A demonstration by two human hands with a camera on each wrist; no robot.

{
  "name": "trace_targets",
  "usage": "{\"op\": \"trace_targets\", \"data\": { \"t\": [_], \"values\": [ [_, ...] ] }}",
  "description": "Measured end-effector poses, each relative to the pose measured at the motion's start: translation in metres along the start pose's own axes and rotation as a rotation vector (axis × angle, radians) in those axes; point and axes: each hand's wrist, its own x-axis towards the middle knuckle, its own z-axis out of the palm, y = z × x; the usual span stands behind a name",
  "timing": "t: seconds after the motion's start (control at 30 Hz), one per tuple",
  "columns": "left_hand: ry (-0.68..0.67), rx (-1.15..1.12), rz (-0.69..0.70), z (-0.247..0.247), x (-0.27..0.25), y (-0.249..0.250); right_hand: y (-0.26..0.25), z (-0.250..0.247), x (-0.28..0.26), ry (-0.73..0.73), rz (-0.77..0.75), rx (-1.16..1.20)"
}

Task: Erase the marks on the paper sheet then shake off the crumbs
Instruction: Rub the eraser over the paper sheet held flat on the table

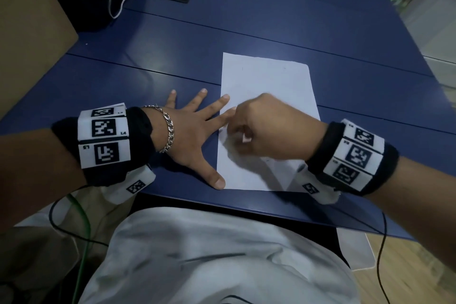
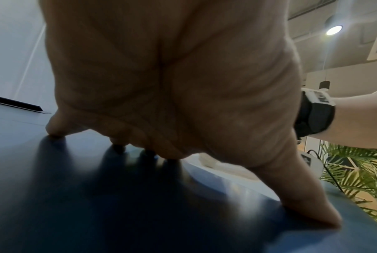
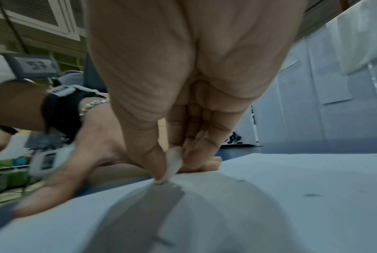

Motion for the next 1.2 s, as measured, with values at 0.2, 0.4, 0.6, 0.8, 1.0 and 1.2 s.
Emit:
{"op": "trace_targets", "data": {
  "t": [0.2,0.4,0.6,0.8,1.0,1.2],
  "values": [
    [0.005,0.012,0.0,0.0,0.001,0.001,0.01,-0.007,-0.002,-0.034,0.095,-0.019],
    [0.001,0.039,0.049,-0.003,0.001,0.0,0.051,-0.071,-0.076,0.307,0.554,0.386],
    [0.12,-0.059,0.16,-0.031,-0.005,-0.016,0.028,-0.029,-0.164,0.595,0.789,0.578],
    [0.268,-0.184,0.182,-0.045,0.013,-0.028,-0.002,0.017,-0.205,0.689,0.917,0.704],
    [0.146,-0.035,0.242,-0.036,0.023,-0.007,-0.012,0.028,-0.207,0.604,0.911,0.621],
    [0.199,0.041,0.158,-0.03,0.008,0.004,-0.021,0.036,-0.196,0.56,0.837,0.597]
  ]
}}
